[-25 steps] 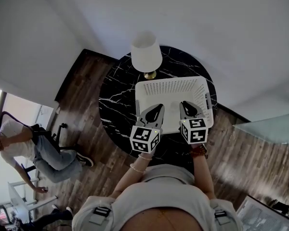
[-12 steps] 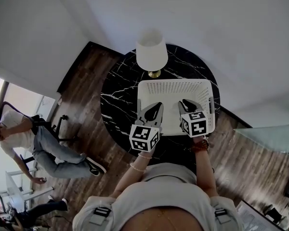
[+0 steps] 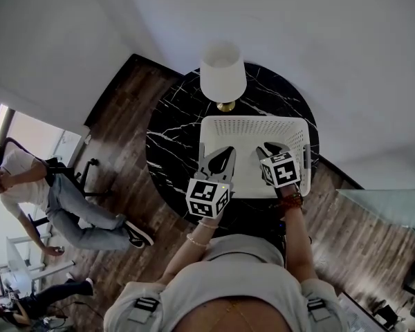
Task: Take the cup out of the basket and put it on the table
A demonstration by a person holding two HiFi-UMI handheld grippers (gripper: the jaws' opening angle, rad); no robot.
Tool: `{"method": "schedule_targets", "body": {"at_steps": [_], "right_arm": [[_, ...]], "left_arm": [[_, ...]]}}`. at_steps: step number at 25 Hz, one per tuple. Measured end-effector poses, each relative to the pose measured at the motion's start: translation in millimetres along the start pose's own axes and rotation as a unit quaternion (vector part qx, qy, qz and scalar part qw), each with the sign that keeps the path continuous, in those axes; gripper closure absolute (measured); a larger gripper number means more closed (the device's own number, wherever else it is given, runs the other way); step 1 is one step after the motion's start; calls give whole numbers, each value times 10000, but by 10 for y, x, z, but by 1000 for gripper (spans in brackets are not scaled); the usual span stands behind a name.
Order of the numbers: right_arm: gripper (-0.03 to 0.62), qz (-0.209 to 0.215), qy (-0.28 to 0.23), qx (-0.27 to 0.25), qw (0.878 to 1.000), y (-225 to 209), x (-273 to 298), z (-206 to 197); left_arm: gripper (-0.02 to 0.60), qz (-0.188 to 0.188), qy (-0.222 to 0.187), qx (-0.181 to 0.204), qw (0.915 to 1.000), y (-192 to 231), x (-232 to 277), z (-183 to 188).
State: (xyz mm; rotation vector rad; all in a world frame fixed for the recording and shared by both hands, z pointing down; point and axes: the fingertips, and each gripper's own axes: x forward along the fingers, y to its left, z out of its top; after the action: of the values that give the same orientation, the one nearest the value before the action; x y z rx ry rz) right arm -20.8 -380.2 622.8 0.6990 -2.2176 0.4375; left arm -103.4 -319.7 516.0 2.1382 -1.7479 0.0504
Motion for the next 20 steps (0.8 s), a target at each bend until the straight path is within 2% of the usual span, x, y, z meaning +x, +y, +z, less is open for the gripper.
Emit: {"method": "schedule_targets", "body": {"at_steps": [7, 20], "right_arm": [[500, 293, 576, -192, 9977, 19, 220, -163], [499, 438, 1388, -557, 9878, -16, 457, -463]], "left_arm": [[577, 48, 17, -47, 10000, 63, 34, 8], [577, 126, 24, -89, 9999, 119, 109, 11]]}}
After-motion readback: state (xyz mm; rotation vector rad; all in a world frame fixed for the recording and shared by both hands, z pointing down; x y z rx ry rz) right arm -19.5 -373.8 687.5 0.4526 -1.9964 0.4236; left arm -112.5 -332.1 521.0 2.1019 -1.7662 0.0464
